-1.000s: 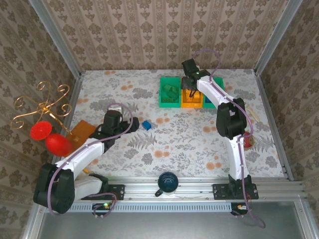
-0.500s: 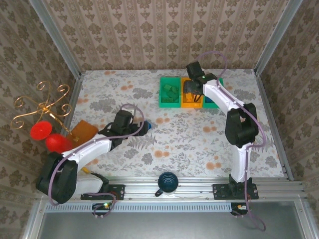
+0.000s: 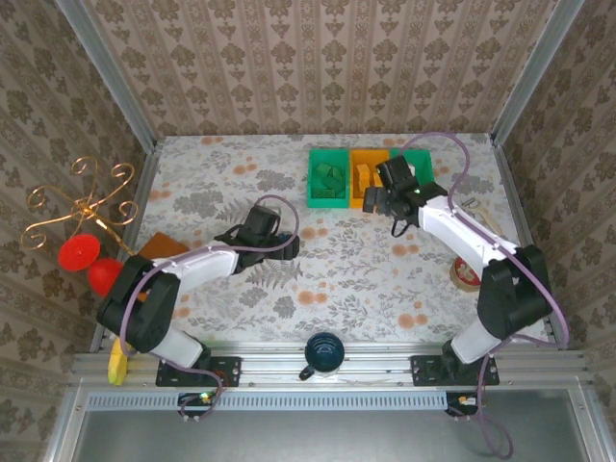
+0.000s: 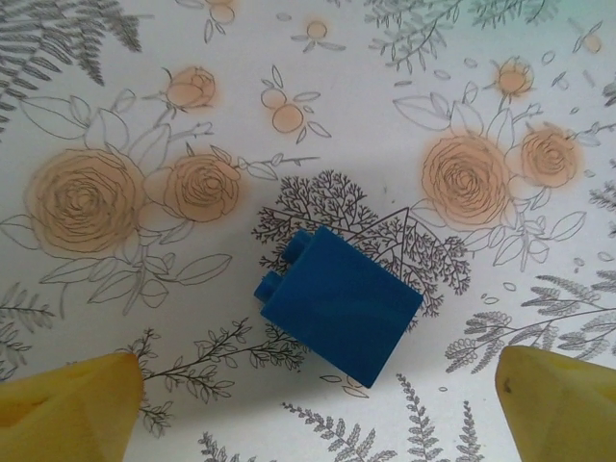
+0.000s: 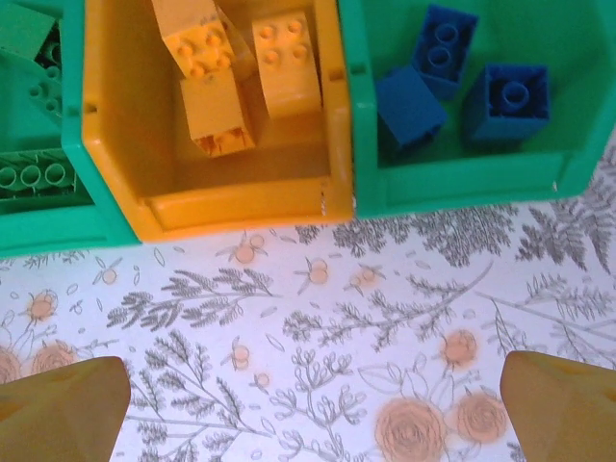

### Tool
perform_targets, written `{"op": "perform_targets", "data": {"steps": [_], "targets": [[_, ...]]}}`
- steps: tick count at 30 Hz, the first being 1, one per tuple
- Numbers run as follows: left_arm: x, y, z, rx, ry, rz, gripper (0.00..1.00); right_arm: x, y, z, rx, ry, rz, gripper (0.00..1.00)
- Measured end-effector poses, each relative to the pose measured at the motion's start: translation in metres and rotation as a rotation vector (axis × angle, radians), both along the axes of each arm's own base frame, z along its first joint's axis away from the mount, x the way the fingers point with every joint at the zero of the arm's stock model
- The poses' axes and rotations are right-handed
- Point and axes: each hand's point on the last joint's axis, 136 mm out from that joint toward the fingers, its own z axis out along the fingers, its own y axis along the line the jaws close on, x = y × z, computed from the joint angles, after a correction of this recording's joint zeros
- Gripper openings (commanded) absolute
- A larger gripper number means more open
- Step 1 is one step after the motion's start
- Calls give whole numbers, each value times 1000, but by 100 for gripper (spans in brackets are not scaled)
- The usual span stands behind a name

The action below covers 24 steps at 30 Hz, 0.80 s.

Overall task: Sort the legos into containers by color
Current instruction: Pick up the lego from the center of the table.

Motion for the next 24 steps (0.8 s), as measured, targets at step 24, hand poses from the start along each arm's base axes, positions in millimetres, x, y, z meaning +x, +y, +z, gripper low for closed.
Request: {"op": "perform_targets", "data": {"steps": [24], "targets": [[22, -37, -23, -27, 46, -46, 72, -49, -11, -1, 69, -49, -45, 100]]}}
